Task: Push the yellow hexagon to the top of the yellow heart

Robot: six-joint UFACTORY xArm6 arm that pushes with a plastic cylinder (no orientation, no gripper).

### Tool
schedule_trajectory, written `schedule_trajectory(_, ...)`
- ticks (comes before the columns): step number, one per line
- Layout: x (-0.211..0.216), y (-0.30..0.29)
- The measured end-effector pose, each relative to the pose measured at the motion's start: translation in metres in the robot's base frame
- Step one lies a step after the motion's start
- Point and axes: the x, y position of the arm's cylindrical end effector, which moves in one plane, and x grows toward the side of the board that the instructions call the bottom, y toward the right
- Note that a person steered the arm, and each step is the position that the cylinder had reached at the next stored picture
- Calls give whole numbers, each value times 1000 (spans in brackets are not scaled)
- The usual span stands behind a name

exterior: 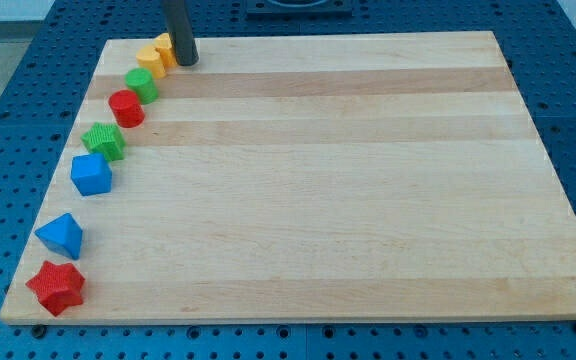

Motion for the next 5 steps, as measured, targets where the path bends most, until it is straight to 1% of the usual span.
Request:
schedule_trajectory(4, 0, -25)
schedule_trajectory(5, -2, 14)
